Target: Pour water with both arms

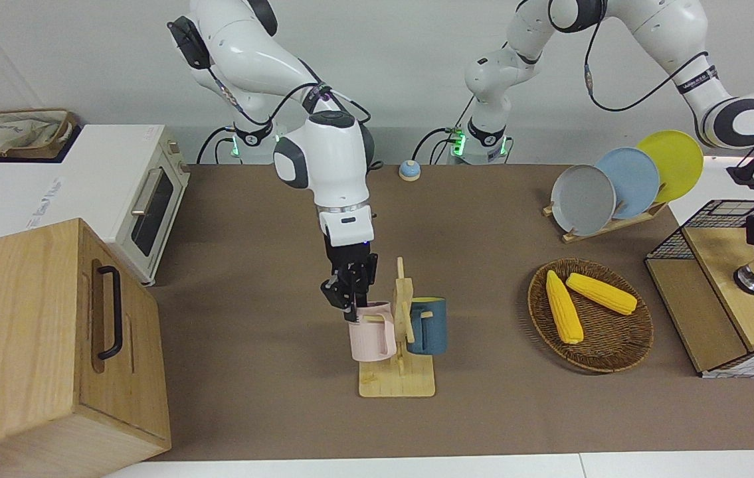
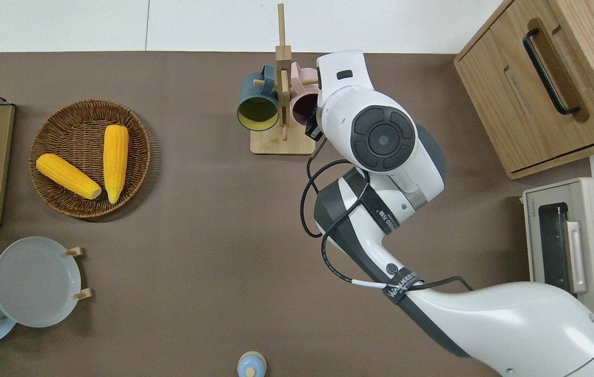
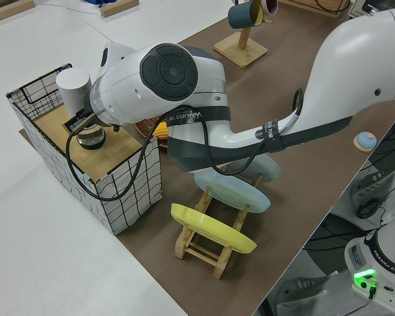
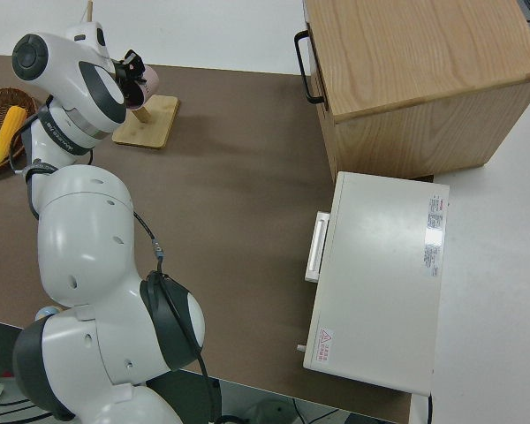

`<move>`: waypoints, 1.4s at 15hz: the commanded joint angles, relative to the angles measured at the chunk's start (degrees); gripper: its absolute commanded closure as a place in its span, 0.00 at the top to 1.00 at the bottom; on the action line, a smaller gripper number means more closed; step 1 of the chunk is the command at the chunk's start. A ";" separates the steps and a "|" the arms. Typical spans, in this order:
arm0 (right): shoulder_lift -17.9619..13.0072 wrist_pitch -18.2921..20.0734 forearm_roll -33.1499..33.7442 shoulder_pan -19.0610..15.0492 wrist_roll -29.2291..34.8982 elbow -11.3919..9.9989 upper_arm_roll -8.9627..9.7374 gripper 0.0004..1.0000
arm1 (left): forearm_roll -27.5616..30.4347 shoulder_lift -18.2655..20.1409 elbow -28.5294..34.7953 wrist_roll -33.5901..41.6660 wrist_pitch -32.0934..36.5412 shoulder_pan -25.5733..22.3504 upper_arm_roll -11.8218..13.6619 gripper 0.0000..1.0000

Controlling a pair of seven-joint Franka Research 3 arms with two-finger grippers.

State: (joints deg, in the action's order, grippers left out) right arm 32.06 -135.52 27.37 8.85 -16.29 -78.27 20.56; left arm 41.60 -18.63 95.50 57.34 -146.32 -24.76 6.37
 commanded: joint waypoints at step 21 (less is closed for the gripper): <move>1.77 -2.47 1.11 2.23 6.44 1.36 -2.71 0.20 | 1.38 0.00 -1.37 -0.74 -0.72 0.15 -0.13 0.00</move>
State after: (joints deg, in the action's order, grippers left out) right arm 32.91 -137.25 27.38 10.38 -11.69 -77.96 18.09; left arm 41.63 -18.65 95.47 56.87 -146.34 -24.76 6.36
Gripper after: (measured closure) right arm 0.771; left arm 0.366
